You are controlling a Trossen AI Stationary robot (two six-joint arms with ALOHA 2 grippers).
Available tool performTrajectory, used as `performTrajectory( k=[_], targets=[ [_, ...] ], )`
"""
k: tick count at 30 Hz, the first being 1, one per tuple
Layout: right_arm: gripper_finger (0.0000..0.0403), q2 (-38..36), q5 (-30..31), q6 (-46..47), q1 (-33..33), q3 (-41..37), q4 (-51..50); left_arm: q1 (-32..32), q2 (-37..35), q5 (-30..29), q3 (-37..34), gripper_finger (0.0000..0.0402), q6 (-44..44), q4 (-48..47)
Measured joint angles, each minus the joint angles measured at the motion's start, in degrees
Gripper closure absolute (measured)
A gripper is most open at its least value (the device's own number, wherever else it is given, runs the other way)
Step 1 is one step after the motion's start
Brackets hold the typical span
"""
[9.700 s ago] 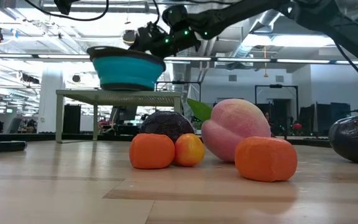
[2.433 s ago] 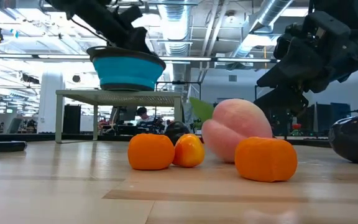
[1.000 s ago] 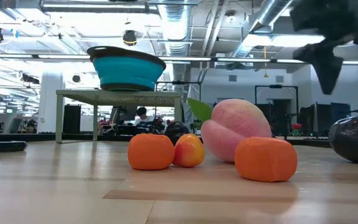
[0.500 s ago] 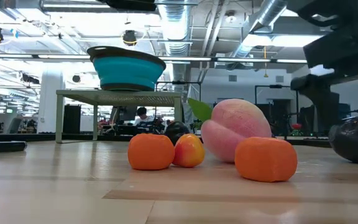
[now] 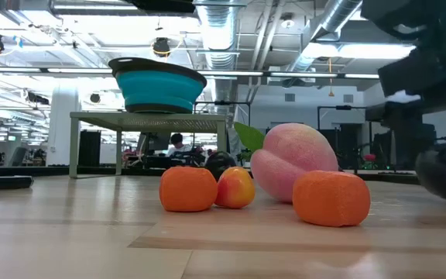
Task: Pick & Place Fruit
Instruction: Put the bottom black plum into the blue strainer bowl on the shelf
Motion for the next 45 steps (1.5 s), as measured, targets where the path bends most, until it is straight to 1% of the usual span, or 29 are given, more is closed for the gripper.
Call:
performTrajectory(
  k=[3,7,9,12,15,18,20,21,24,26,28,31,34,38,40,43,45],
  targets=[
    [0.0124,-1.45,-0.06,2.03,-0.42,1.0,0.5,-1.3,-1.6,-2.32,-0.02,0.0103,-0.26,0.3],
    [0.0133,-4.3,-0.12,3.76,-2.37,2.99,1.13,-4.11,-5.52,-5.32,-0.02,0.0103,-1.44,0.04],
    [0.0134,-5.9,0.23,3.76,-4.39,5.41,1.28,-6.08,-8.11,-6.46,-0.02,0.0103,-2.85,0.14],
    [0.0135,-8.35,3.08,1.87,-8.42,10.84,4.74,-9.85,-11.94,-8.35,-0.02,0.0103,-5.26,-1.55],
    [0.0136,-9.94,5.87,-3.32,-13.41,16.77,13.32,-13.5,-15.0,-14.11,-0.6,0.0103,-8.54,-4.13],
    [0.0136,-9.7,5.84,-8.85,-19.94,22.19,25.11,-15.98,-17.28,-23.56,-3.58,0.0103,-12.08,-4.92],
    [0.0136,-7.85,5.07,-11.65,-24.68,25.67,30.74,-16.96,-18.63,-29.28,-5.76,0.0103,-15.06,-5.1],
    [0.0136,-6.54,3.71,-12.52,-27.1,27.22,32.63,-17.41,-19.38,-31.74,-6.73,0.0103,-17.0,-5.1],
    [0.0137,-0.68,-3.65,-13.18,-33.46,32.04,39.51,-18.16,-21.65,-36.96,-9.24,0.0103,-21.75,-5.08],
    [0.0137,4.4,-8.68,-12.57,-36.55,35.78,42.73,-18.22,-23.01,-38.77,-10.63,0.0103,-22.94,-4.81],
    [0.0137,10.11,-11.45,-12.37,-38.59,39.87,43.03,-18.22,-24.45,-39.96,-12.12,0.0103,-22.99,-4.98],
    [0.0137,18.23,-11.96,-12.53,-40.42,46.22,42.63,-18.09,-26.07,-41.0,-13.76,0.0103,-24.05,-4.87],
    [0.0137,24.39,-12.09,-11.63,-41.43,51.65,42.55,-18.13,-26.82,-41.01,-14.9,0.0103,-25.71,-4.8],
    [0.0137,29.51,-15.66,-10.36,-41.86,55.94,41.4,-18.14,-26.77,-40.97,-15.9,0.0103,-27.44,-4.76],
    [0.0137,30.86,-17.64,-10.34,-41.83,57.4,39.03,-18.12,-26.65,-41.0,-16.14,0.0103,-28.43,-4.6],
    [0.0135,32.42,-18.16,-10.3,-41.62,59.11,37.52,-18.14,-26.6,-40.98,-16.35,0.0103,-28.65,-4.67],
    [0.0126,33.06,-18.16,-10.26,-41.57,59.49,36.78,-18.14,-26.63,-41.0,-16.35,0.0103,-28.64,-4.53]
  ],
)
